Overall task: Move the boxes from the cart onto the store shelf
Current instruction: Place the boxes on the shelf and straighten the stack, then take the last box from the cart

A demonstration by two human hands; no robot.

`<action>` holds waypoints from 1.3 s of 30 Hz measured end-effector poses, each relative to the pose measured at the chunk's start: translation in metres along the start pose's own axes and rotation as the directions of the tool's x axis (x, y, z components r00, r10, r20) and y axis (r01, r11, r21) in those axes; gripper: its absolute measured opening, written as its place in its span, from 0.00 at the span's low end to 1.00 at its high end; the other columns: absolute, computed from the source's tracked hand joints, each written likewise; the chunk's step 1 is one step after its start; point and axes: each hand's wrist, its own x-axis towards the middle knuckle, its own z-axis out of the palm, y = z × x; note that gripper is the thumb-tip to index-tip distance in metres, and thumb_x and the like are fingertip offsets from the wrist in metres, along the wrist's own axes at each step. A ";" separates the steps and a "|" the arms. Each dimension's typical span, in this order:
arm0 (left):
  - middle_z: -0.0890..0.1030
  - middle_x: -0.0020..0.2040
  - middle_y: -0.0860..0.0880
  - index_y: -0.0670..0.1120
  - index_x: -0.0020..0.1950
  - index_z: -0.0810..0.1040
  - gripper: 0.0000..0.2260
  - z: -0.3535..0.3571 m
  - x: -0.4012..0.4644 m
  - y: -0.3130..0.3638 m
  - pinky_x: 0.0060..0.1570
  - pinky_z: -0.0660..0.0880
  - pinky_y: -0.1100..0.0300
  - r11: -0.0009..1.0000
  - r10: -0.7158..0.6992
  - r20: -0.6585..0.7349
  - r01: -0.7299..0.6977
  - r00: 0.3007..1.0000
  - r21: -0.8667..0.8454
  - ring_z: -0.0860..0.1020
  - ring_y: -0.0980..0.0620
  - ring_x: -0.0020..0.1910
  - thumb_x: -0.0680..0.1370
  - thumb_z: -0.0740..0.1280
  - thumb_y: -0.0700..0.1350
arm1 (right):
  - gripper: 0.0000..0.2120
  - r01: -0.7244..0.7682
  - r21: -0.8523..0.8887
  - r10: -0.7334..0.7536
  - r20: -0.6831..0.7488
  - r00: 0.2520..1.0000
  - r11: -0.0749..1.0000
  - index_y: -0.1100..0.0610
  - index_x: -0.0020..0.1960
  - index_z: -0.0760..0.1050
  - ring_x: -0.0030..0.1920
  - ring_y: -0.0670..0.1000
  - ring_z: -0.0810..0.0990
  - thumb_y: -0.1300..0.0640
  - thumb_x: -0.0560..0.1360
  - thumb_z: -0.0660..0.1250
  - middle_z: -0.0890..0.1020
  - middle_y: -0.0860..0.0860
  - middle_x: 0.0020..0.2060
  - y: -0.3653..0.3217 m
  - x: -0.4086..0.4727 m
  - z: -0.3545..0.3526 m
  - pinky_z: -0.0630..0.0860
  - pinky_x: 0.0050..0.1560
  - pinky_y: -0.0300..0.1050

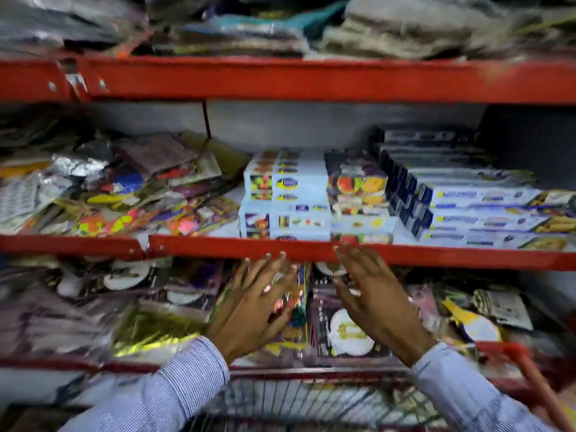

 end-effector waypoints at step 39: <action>0.80 0.53 0.38 0.39 0.62 0.74 0.22 0.314 -0.334 0.087 0.45 0.77 0.49 0.947 0.287 0.953 0.122 0.100 -0.298 0.80 0.36 0.50 0.72 0.74 0.46 | 0.28 -0.159 0.069 0.034 0.824 0.566 0.985 0.59 0.68 0.71 0.58 0.63 0.79 0.50 0.71 0.70 0.79 0.60 0.62 0.010 -0.283 0.339 0.77 0.55 0.55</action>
